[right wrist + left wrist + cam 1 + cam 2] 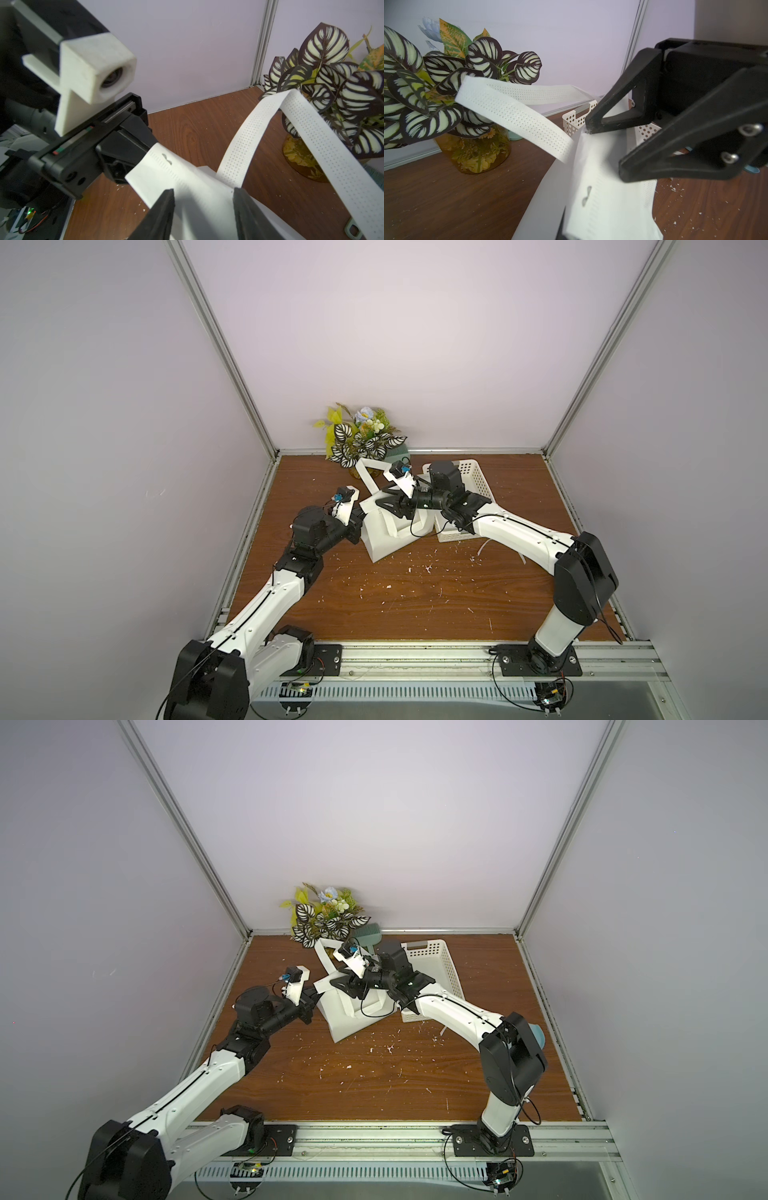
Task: Place the ice pack in the delivery bag
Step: Seal the delivery bag at the center of the board.
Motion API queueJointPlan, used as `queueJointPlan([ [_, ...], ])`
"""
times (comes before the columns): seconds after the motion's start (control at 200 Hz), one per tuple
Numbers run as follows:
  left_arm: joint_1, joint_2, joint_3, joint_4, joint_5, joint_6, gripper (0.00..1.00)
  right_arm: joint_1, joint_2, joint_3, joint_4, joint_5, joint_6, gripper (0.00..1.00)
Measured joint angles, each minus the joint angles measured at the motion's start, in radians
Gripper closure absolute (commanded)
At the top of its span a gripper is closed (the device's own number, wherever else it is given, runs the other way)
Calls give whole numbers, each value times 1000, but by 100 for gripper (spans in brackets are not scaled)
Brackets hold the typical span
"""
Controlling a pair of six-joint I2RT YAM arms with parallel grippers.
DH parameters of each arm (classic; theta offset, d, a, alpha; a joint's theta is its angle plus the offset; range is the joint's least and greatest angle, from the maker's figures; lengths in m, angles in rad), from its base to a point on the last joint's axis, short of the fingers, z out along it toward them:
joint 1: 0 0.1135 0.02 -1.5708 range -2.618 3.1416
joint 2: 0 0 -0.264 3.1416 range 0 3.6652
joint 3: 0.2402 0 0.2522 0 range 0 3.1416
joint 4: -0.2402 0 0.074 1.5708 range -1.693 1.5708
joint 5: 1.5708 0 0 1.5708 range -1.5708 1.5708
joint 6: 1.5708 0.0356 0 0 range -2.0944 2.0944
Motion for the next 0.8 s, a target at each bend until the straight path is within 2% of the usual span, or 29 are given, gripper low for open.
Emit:
queueJointPlan([
  [0.45,2,0,0,-19,2,0,100,73,39,15,13,258,-110,38],
  [0.801,3,-1,0,-21,4,32,100,77,40,41,-71,325,-227,39],
])
